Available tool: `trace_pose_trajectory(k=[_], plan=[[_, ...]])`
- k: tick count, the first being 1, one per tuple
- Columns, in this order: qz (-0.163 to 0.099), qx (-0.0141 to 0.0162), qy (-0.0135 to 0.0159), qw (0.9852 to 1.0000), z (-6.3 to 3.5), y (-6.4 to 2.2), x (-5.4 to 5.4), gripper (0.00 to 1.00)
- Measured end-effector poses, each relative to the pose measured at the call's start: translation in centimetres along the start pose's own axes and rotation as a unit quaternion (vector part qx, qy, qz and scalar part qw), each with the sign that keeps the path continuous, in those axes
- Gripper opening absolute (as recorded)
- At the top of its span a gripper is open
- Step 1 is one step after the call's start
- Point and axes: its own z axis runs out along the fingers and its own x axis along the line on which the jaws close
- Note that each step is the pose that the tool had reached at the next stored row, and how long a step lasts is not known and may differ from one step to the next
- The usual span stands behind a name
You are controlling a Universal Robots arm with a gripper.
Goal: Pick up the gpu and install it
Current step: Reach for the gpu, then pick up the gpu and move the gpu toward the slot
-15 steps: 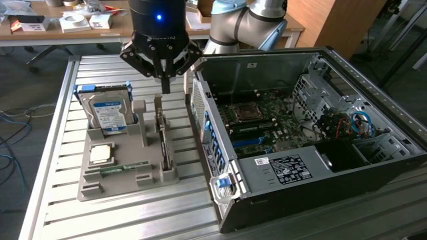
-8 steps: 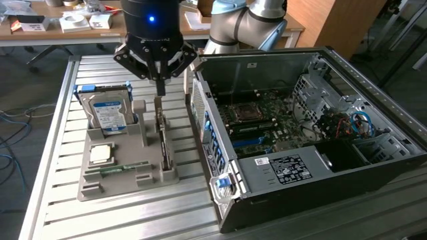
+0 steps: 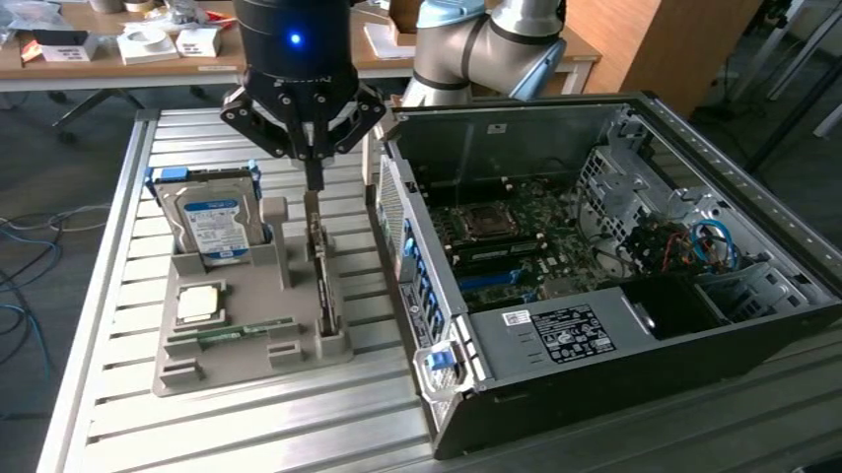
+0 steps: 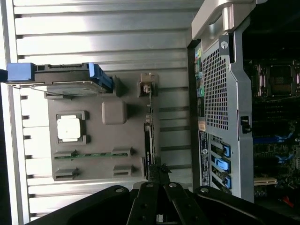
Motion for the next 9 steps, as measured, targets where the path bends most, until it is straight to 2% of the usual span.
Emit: trace_pose_trajectory(k=[9], plan=[[0.000,0.0000,0.0000,1.0000,0.00,-0.01,0.20,0.11]])
